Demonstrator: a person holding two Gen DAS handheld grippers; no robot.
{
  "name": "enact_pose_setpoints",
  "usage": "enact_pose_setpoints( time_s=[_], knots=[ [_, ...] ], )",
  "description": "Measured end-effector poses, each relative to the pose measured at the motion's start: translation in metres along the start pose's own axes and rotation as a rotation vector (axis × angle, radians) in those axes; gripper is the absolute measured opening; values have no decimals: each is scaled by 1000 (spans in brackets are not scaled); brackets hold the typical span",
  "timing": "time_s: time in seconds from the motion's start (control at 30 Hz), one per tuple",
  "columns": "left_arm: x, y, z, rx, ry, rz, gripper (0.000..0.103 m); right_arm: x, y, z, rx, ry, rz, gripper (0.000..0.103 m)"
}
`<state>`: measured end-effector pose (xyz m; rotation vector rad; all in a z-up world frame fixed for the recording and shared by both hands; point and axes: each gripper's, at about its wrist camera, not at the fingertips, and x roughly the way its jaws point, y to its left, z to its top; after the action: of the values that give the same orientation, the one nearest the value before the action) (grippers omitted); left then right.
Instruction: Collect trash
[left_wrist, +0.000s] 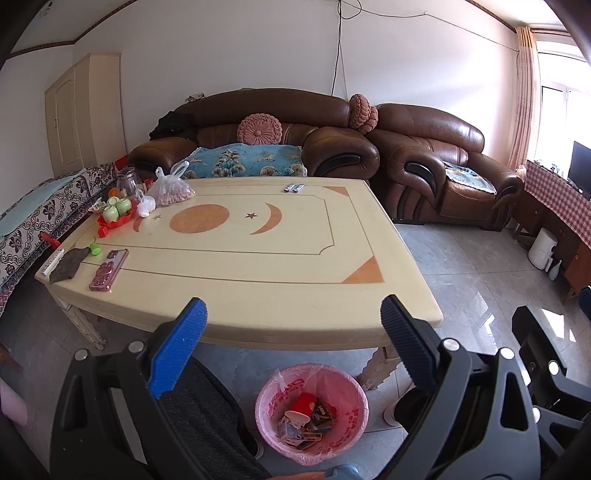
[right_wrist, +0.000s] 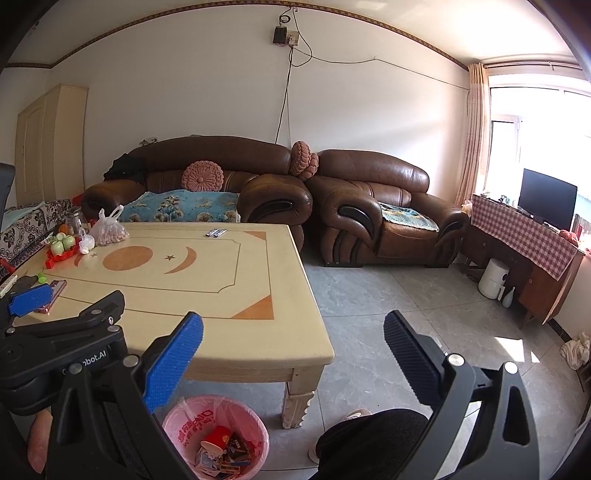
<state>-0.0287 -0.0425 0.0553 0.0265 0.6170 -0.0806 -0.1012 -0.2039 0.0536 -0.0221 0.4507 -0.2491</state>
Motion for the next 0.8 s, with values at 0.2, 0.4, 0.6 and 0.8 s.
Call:
enact_pose_setpoints(
  time_s=[0.2, 0.4, 0.6, 0.8],
  knots=[
    [-1, 1, 0, -3, 0, 3, 93, 1, 1, 1, 1, 1, 3, 96],
    [-1, 1, 1, -5, -1, 3, 93, 1, 0, 3, -1, -2, 10, 96],
    [-1, 1, 2, -4, -2, 5, 93, 2, -1, 4, -3, -1, 13, 96],
    [-1, 1, 2, -2, -7, 9, 93, 2, -1, 5, -8, -6, 14, 96]
  ],
)
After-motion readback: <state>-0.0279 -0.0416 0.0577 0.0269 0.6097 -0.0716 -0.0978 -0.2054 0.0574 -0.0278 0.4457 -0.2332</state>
